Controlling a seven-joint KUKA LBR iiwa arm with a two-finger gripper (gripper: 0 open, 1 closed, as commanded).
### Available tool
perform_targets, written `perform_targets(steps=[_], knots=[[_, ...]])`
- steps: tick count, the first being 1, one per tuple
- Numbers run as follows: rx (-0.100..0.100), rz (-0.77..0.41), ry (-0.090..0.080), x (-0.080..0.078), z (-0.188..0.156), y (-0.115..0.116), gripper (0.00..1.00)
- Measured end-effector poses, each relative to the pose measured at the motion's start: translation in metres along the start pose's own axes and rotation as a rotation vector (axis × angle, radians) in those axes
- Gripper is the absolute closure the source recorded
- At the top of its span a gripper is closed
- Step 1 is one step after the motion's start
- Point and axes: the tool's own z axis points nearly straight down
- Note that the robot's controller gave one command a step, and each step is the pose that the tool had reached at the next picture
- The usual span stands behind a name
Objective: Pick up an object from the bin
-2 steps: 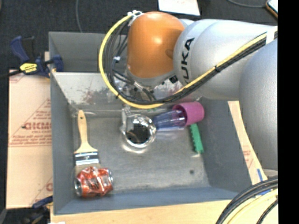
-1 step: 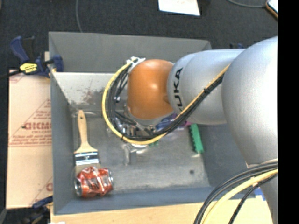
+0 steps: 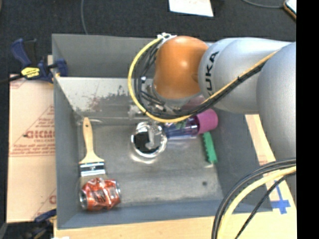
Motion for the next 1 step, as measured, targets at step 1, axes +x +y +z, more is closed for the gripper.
perform_targets(steps=[1], knots=[[-0.016, -0.065, 0.043, 0.0339, -0.0055, 0.0026, 0.0]])
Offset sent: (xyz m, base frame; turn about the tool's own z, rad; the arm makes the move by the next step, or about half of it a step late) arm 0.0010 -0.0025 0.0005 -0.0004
